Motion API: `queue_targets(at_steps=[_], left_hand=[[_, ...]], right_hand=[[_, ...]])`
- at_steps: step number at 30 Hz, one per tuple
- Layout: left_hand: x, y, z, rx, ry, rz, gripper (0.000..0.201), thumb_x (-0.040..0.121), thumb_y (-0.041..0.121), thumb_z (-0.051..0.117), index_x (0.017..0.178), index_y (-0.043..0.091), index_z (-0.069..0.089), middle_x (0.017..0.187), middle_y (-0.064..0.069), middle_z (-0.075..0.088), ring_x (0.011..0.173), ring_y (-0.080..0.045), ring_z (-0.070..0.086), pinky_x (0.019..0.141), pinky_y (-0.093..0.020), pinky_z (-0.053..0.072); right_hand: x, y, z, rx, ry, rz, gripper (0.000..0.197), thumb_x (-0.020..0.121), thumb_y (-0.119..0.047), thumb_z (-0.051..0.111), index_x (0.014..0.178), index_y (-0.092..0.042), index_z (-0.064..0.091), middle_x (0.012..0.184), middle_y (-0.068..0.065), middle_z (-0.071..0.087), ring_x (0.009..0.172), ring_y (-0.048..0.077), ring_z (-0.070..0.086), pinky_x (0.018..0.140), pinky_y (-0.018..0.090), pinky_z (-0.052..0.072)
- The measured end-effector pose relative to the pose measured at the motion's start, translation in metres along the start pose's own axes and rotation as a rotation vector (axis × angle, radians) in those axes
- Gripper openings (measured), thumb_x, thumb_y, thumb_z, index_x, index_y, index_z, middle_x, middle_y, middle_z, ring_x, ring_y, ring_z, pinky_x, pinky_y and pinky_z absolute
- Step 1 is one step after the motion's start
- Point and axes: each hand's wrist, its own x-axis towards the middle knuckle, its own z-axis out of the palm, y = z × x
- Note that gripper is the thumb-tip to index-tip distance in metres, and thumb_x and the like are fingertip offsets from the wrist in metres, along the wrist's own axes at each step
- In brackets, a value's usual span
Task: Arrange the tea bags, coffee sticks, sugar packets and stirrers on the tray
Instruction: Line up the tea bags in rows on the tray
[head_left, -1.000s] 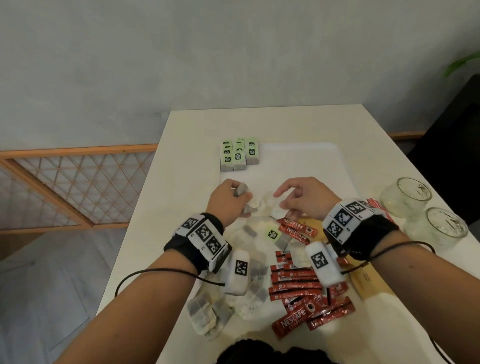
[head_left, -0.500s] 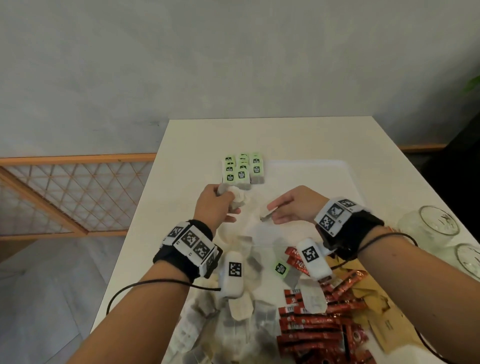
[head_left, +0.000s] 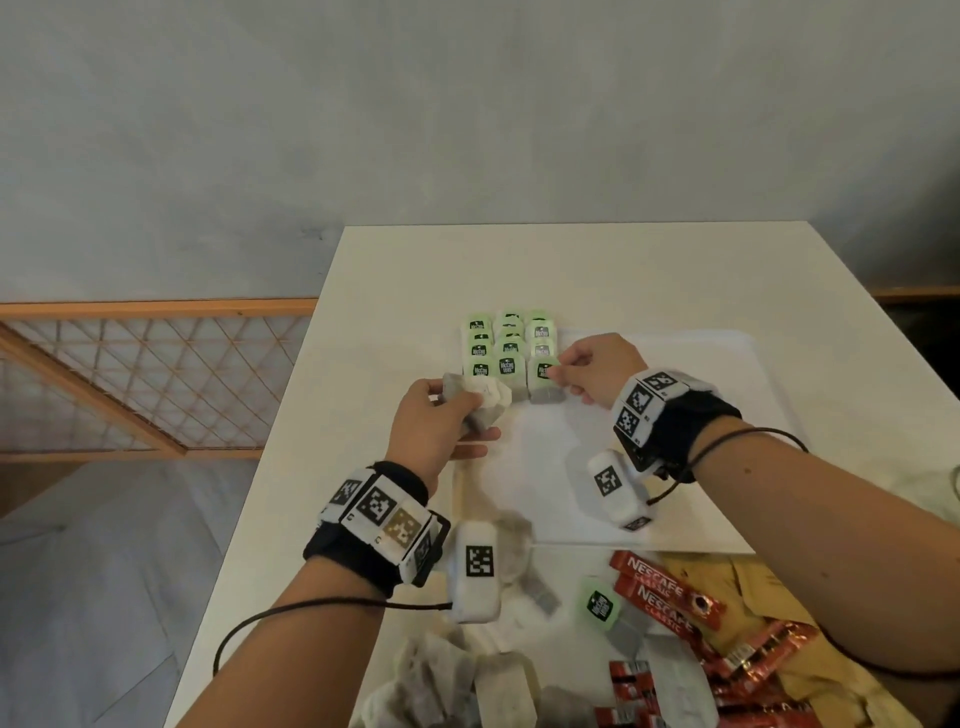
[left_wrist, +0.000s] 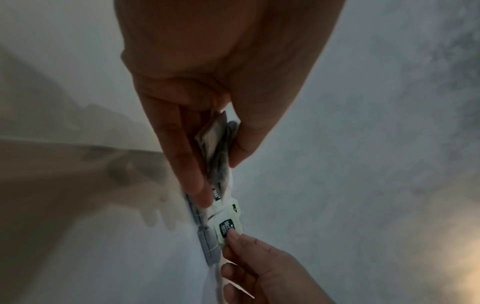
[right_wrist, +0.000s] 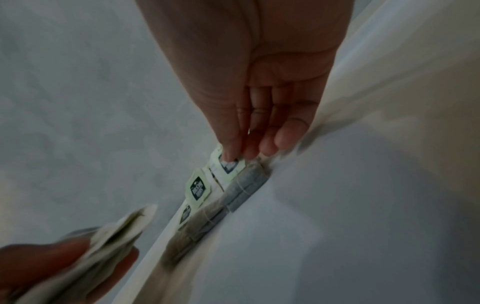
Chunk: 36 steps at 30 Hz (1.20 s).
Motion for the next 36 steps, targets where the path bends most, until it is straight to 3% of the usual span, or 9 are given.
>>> queue_targets(at_steps=[4,6,9,16,20,26,29,32,36], left_hand=[[0.003,-0.002,0.000,-0.045,-0.032,0.007,0.029,0.095,0.013,0.062,0.122,0.005,0.054,0.104,-0.014,0.071,0.078,-0.028,0.075,0.064,-0.036,0.062],[0.001,-0.002,0.001,-0.055,-0.054,0.016,0.028,0.095,0.013,0.061,0.122,0.005,0.056,0.104,-0.014,0.071,0.082,-0.027,0.075,0.068,-0.037,0.062],[-0.003,-0.003,0.005,-0.057,-0.075,0.030,0.028,0.095,0.013,0.061,0.122,0.005,0.057,0.106,-0.013,0.071,0.084,-0.026,0.075,0.068,-0.034,0.062],[-0.024,-0.001,0.021,0.007,-0.172,0.098,0.029,0.092,0.011,0.065,0.120,0.004,0.057,0.105,-0.015,0.072,0.086,-0.026,0.074,0.069,-0.034,0.062],[-0.038,0.001,0.026,0.079,-0.208,0.137,0.036,0.084,0.009,0.075,0.116,0.004,0.058,0.100,-0.014,0.073,0.080,-0.025,0.074,0.067,-0.032,0.061],[-0.057,0.001,0.027,0.157,-0.252,0.168,0.034,0.080,0.006,0.078,0.108,0.005,0.060,0.090,-0.010,0.071,0.071,-0.022,0.071,0.061,-0.029,0.059],[-0.061,0.001,0.027,0.183,-0.234,0.166,0.034,0.082,0.009,0.077,0.110,0.002,0.060,0.088,-0.011,0.070,0.066,-0.021,0.069,0.060,-0.031,0.060],[-0.063,-0.001,0.027,0.220,-0.235,0.164,0.039,0.081,0.012,0.078,0.114,0.002,0.060,0.089,-0.013,0.070,0.061,-0.021,0.066,0.056,-0.030,0.058],[-0.063,-0.009,0.024,0.295,-0.159,0.177,0.044,0.075,0.011,0.082,0.110,0.001,0.056,0.095,-0.017,0.069,0.060,-0.022,0.068,0.058,-0.032,0.059]], right_hand=[[0.008,-0.001,0.005,-0.058,0.000,-0.050,0.017,0.080,-0.024,0.078,0.084,-0.016,0.065,0.083,0.010,0.070,0.066,0.016,0.060,0.066,0.033,0.056],[0.009,-0.001,0.004,-0.065,0.031,-0.060,0.020,0.078,-0.028,0.080,0.085,-0.019,0.063,0.083,0.002,0.065,0.065,0.012,0.056,0.058,0.026,0.049],[0.000,0.000,0.001,-0.011,0.091,-0.123,0.026,0.078,-0.031,0.079,0.095,-0.020,0.064,0.080,-0.005,0.057,0.068,0.008,0.053,0.062,0.021,0.040],[-0.049,-0.005,0.002,0.145,-0.172,-0.251,0.013,0.086,-0.029,0.072,0.095,-0.021,0.069,0.072,-0.005,0.063,0.061,0.009,0.059,0.061,0.025,0.050],[-0.064,-0.007,-0.003,0.163,-0.171,-0.289,0.006,0.084,-0.020,0.074,0.089,-0.022,0.071,0.075,0.006,0.062,0.064,0.013,0.059,0.062,0.024,0.050],[-0.084,-0.006,-0.013,0.182,-0.189,-0.296,0.014,0.083,-0.019,0.075,0.095,-0.012,0.073,0.079,0.005,0.066,0.070,0.009,0.060,0.062,0.022,0.053],[-0.091,-0.002,-0.014,0.169,-0.145,-0.302,0.016,0.079,-0.023,0.079,0.089,-0.012,0.072,0.070,0.000,0.061,0.065,0.009,0.057,0.062,0.024,0.053],[-0.098,0.001,-0.017,0.174,-0.101,-0.322,0.014,0.077,-0.027,0.081,0.082,-0.015,0.075,0.076,0.000,0.067,0.066,0.009,0.058,0.065,0.027,0.054],[-0.101,0.005,-0.022,0.257,-0.003,-0.220,0.010,0.082,-0.016,0.076,0.084,-0.008,0.070,0.075,0.007,0.067,0.062,0.014,0.061,0.061,0.028,0.057]])
